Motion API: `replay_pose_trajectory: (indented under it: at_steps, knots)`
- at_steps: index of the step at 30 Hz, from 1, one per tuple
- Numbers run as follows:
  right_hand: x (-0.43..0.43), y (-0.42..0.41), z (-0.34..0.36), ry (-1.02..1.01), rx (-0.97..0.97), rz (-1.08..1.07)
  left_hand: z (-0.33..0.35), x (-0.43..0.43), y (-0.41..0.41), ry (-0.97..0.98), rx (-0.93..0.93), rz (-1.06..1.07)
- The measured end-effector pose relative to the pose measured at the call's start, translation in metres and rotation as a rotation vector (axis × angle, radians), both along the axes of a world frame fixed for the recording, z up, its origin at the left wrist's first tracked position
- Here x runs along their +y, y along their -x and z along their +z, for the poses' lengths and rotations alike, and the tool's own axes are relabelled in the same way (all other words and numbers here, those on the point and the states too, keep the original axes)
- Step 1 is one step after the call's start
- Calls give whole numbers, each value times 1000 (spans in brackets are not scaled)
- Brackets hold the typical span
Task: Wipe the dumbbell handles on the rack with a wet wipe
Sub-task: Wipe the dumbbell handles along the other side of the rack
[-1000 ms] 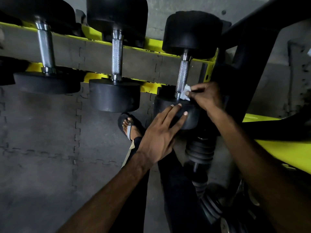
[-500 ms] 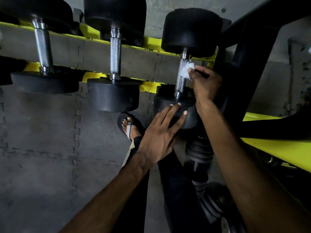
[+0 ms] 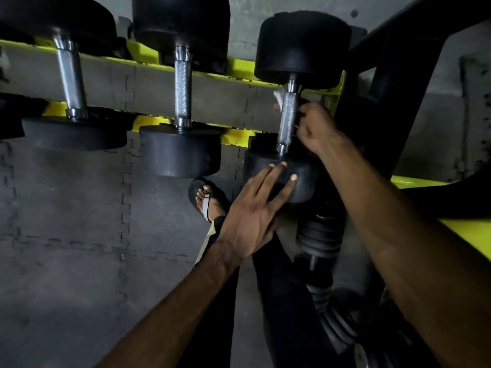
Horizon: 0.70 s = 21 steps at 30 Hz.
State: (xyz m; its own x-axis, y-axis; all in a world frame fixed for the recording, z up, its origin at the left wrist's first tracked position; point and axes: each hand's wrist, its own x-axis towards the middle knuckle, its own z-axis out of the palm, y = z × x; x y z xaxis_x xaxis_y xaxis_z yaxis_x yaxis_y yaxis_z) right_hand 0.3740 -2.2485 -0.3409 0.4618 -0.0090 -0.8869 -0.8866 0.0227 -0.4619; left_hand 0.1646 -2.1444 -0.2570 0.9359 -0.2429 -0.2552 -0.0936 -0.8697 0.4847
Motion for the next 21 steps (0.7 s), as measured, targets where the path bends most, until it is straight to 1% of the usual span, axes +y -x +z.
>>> replay_pose_trajectory:
  at_steps: [2, 3, 4, 5, 7, 10, 13, 16, 18, 21]
  knots:
    - [-9, 3, 1, 30, 21, 181, 0, 0, 0, 6, 4, 0]
    - [-14, 5, 1, 81, 17, 284, -1, 0, 1, 10, 6, 0]
    - [-16, 5, 2, 145, -7, 350, -1, 0, 1, 14, 8, 1]
    - [-17, 4, 4, 206, -46, 372, 0, 0, 1, 15, 13, 3]
    - [-16, 1, 6, 228, -144, 277, 1, 0, 1, 12, 20, 2]
    - [-15, -5, 9, 137, -292, 91, 1, 1, 1, 7, 20, -8]
    - [-14, -4, 9, 143, -356, 51, 1, 2, 0, 10, 22, -12]
    - [-16, 5, 13, 187, -402, 60, 2, 1, 0, 7, 18, -9]
    - [-23, 17, 18, 291, -457, 170, 2, 0, 1, 12, 12, 3]
    - [-37, 42, 26, 387, -625, 455, 0, -1, 2, 17, 14, 1]
